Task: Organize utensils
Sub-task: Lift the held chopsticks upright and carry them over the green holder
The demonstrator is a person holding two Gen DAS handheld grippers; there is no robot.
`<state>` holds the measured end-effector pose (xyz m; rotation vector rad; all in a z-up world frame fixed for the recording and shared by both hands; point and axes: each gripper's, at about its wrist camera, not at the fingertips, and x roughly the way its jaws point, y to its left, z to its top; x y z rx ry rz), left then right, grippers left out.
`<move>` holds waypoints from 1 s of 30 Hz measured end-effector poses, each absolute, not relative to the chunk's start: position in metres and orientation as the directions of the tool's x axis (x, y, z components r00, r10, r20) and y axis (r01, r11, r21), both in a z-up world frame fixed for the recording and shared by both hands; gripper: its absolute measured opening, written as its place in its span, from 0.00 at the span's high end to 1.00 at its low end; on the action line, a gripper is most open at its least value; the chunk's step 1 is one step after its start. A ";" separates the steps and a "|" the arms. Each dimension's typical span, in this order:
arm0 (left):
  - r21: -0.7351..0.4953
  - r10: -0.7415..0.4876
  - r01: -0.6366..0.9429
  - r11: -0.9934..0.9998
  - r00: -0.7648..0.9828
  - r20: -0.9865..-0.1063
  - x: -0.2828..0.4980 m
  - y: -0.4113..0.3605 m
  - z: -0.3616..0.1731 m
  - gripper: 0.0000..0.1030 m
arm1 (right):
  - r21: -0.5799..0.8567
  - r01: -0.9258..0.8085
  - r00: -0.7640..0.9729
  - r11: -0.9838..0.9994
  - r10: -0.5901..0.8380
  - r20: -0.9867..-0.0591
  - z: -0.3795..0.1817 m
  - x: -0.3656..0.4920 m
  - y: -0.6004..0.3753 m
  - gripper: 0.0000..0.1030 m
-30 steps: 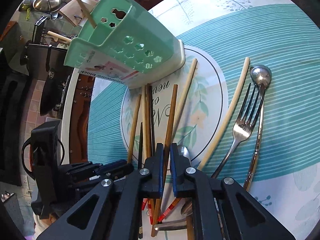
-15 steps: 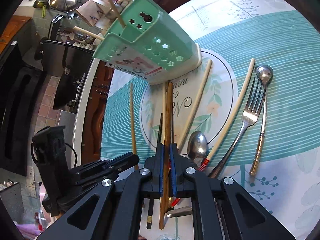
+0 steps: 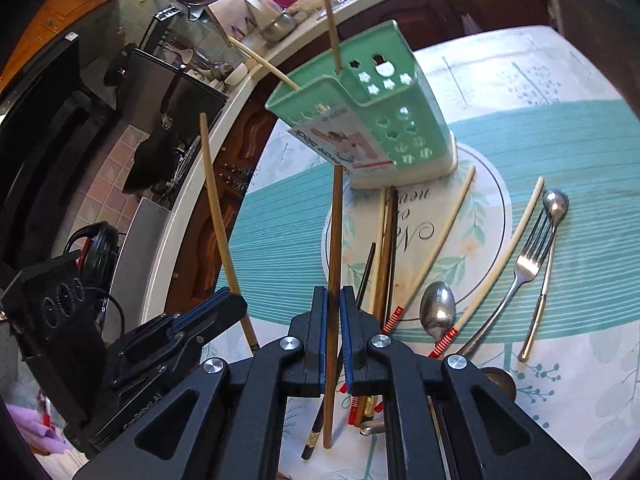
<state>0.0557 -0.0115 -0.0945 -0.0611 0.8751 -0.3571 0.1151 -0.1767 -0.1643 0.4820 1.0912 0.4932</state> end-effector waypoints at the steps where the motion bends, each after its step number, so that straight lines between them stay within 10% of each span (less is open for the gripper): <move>1: -0.191 -0.334 0.288 0.938 0.610 -0.719 0.056 -0.011 -0.085 0.96 | 0.587 -0.146 0.390 0.797 0.591 -0.706 -0.156 0.114 -0.178 0.94; 30: -0.199 -0.269 0.205 0.958 0.884 -0.382 0.205 -0.004 0.034 0.96 | 0.361 -0.165 0.824 0.918 0.329 -0.461 0.083 0.192 -0.186 0.94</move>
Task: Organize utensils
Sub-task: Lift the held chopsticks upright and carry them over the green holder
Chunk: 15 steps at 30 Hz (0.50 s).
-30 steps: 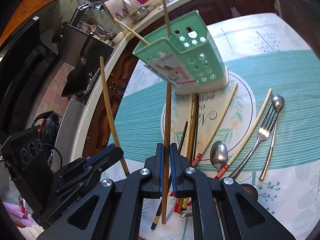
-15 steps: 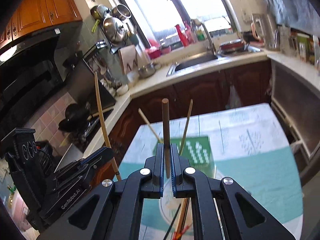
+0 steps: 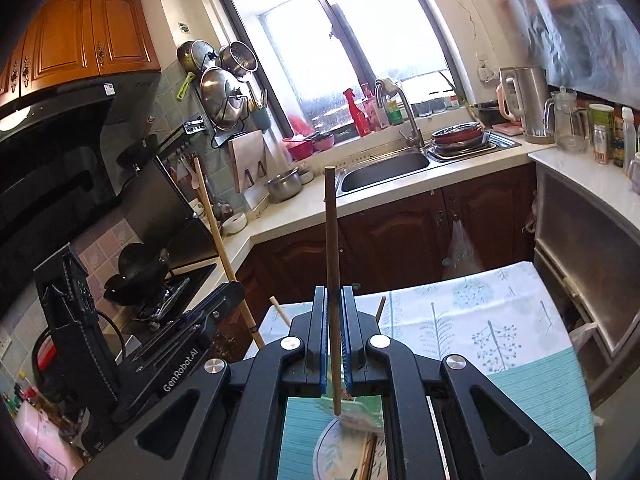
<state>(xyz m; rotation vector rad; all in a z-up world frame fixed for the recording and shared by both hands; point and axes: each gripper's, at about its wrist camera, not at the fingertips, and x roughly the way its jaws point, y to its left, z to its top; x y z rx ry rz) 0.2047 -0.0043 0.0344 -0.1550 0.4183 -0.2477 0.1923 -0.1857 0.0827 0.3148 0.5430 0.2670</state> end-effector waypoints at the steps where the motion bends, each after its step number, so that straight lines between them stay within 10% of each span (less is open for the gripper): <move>1: -0.195 -0.264 0.202 0.960 0.885 -0.384 0.208 -0.005 0.031 0.96 | 0.356 -0.161 0.826 0.921 0.323 -0.462 0.080 0.197 -0.183 0.94; 15: -0.182 -0.239 0.179 0.967 0.884 -0.403 0.234 -0.006 -0.011 0.96 | 0.340 -0.147 0.847 0.929 0.295 -0.443 0.074 0.250 -0.177 0.94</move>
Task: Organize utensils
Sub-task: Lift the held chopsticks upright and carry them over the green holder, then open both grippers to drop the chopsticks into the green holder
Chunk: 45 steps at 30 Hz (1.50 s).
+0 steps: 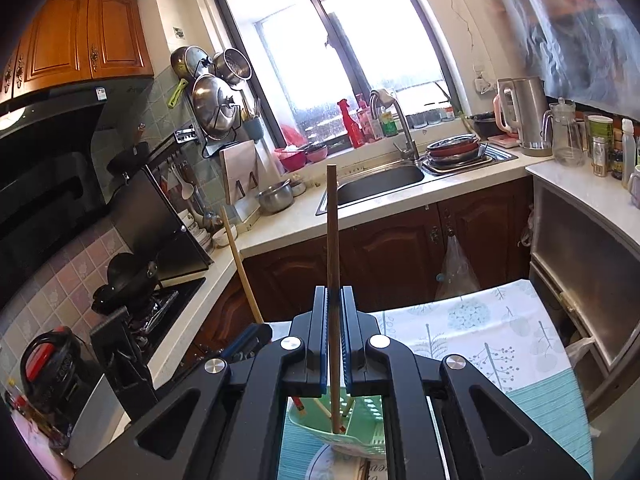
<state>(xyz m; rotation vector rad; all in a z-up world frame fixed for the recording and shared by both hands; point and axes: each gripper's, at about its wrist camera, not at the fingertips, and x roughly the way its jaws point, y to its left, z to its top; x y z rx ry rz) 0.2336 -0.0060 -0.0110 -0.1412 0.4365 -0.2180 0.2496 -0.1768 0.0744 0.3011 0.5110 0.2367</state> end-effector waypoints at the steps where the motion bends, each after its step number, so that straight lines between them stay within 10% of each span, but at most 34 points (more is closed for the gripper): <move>1: -0.179 -0.240 0.181 0.967 0.883 -0.403 0.234 -0.006 -0.014 0.96 | 0.334 -0.147 0.847 0.931 0.293 -0.444 0.074 0.252 -0.176 0.94; 12: -0.155 -0.245 0.195 0.968 0.864 -0.441 0.223 -0.008 -0.050 0.96 | 0.271 -0.175 0.780 0.946 0.302 -0.548 0.026 0.273 -0.140 0.94; 21: -0.166 -0.266 0.212 0.963 0.841 -0.472 0.201 -0.004 -0.056 0.70 | 0.260 -0.239 0.615 0.936 0.353 -0.705 -0.048 0.301 -0.090 0.92; 27: -0.215 -0.287 0.204 0.955 0.820 -0.496 0.186 0.012 -0.056 0.64 | 0.276 -0.231 0.622 0.933 0.360 -0.695 -0.071 0.298 -0.085 0.64; 45: -0.252 -0.291 0.155 0.955 0.651 -0.701 0.114 0.027 -0.084 0.56 | 0.294 -0.173 0.599 0.940 0.337 -0.726 -0.111 0.179 -0.127 0.65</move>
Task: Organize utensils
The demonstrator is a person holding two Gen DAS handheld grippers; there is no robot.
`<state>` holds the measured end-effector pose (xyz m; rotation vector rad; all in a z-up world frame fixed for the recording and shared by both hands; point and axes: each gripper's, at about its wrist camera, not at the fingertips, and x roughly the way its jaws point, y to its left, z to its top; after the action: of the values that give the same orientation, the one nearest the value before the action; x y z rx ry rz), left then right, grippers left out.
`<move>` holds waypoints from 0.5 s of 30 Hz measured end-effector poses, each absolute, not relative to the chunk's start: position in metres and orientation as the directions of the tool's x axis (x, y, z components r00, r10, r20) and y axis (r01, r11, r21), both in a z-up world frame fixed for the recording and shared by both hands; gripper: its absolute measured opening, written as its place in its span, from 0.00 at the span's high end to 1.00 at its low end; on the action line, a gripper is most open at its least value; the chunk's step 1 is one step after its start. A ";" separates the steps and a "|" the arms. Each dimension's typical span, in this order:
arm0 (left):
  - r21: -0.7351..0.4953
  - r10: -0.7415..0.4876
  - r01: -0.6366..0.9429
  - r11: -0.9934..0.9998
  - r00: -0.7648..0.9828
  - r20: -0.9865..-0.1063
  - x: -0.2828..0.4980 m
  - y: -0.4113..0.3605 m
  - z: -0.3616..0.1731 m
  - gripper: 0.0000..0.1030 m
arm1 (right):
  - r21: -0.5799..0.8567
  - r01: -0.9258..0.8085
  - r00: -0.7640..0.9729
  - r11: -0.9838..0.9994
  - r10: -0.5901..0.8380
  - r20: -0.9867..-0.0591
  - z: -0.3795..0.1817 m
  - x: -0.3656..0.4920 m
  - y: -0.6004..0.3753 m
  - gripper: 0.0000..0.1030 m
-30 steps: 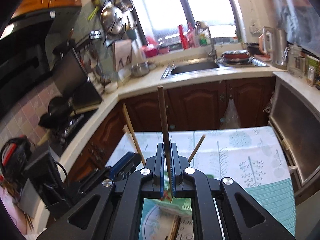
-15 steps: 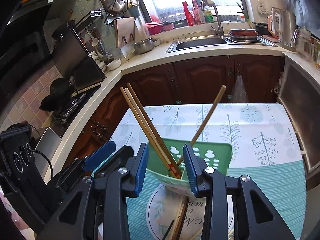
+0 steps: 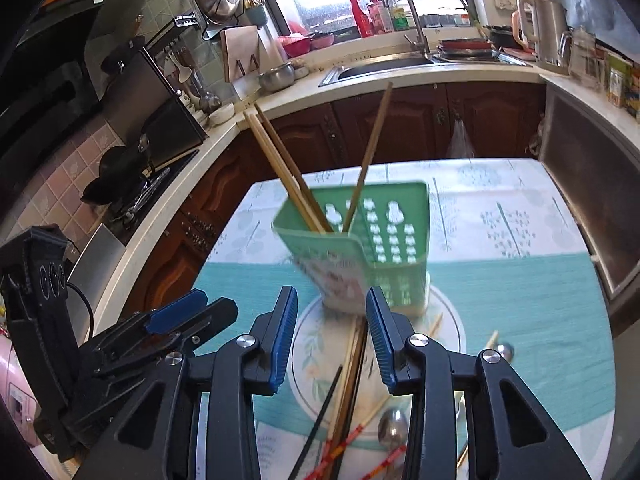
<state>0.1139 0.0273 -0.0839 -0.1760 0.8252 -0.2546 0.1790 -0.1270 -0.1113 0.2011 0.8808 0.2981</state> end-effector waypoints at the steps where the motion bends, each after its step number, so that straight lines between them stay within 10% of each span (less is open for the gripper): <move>1: -0.252 -0.288 0.150 0.956 0.642 -0.710 0.111 0.027 -0.086 0.56 | 0.293 -0.171 0.595 0.941 0.335 -0.731 -0.112 0.174 -0.128 0.65; 15: -0.184 -0.196 0.079 0.980 0.573 -0.796 0.053 0.016 -0.108 0.43 | 0.251 -0.138 0.545 0.958 0.285 -0.788 -0.156 0.076 -0.150 0.65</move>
<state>0.0527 0.0163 -0.1082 -0.1335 0.9476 -0.1616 0.0765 -0.1500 -0.1556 0.1669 0.9630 0.2523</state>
